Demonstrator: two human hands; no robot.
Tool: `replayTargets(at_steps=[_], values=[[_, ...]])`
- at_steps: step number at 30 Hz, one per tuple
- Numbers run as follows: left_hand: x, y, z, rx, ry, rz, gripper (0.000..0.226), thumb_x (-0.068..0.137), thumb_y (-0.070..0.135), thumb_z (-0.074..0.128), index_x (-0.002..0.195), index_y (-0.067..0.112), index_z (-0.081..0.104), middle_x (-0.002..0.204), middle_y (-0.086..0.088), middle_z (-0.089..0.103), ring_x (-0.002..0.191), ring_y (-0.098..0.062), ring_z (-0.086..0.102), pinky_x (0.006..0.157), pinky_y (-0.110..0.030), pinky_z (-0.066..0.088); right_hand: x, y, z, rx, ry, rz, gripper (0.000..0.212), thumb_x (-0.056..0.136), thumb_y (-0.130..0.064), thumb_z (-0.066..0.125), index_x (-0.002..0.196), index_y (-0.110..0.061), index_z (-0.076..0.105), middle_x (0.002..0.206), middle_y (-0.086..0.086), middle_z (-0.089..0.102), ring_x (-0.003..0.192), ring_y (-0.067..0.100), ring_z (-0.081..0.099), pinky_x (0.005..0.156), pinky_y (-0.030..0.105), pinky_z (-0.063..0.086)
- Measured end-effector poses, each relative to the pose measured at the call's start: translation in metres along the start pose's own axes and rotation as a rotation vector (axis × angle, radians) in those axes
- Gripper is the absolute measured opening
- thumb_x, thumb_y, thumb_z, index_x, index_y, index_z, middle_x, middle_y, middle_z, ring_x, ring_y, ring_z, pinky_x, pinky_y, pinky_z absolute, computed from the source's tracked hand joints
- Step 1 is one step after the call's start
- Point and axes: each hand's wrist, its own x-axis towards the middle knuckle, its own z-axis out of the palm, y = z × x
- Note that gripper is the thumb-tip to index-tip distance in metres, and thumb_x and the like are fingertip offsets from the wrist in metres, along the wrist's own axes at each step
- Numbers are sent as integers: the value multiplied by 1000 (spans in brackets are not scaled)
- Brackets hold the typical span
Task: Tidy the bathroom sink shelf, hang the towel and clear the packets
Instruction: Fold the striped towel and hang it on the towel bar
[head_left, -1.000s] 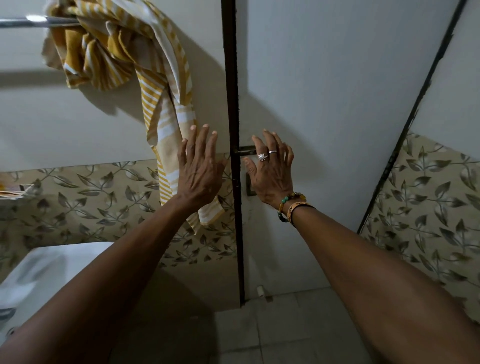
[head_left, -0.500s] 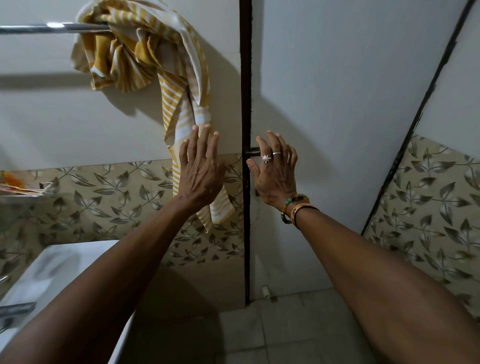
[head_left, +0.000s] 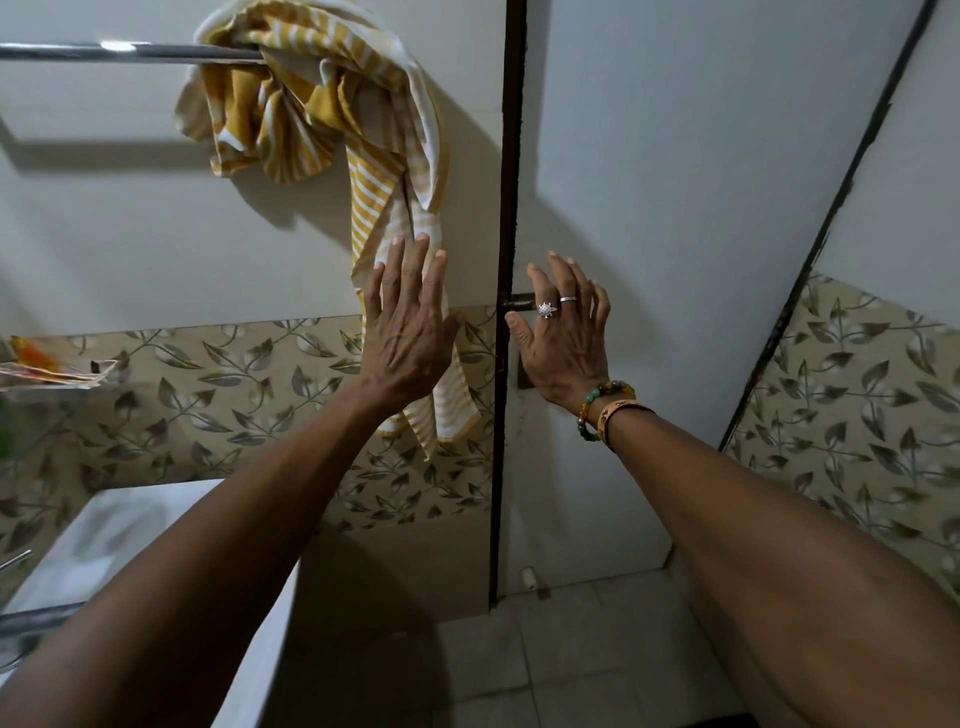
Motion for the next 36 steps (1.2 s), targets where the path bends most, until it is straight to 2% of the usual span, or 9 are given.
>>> replayTargets(at_steps=[4,10,18,26,36], values=[[7,-8,-11,9,-5,1,68,103,47,41,155,7,26,166,-16,12,154,-34,4,122,-44,-2,12,-4,-5,-8,17,-9,60,95,-41,55,144,-9,46,154,18,37,143,36,33,113,55,26],[22,-15,-23,80,1,3,72,99,49,44,156,7,25,166,-16,12,153,-35,4,122,-45,1,39,-11,-6,-6,44,-32,66,95,-44,54,149,-8,40,158,18,30,147,35,26,115,54,22],[34,-19,-21,148,-38,-68,76,100,51,44,157,7,21,167,-15,6,154,-35,-2,123,-47,-1,61,1,3,49,90,-76,66,94,-43,57,147,-6,43,156,19,33,145,37,30,114,57,25],[49,-1,2,173,-60,-111,75,100,51,44,157,7,20,167,-15,3,154,-33,-5,121,-42,-10,77,27,26,95,71,-95,66,95,-45,56,147,-7,43,156,18,33,146,36,29,115,56,23],[46,-6,29,216,-89,-143,75,100,51,44,157,6,22,166,-16,5,154,-34,-2,122,-47,-1,75,38,70,169,5,-106,65,96,-45,53,148,-8,41,157,17,32,147,35,27,115,57,22]])
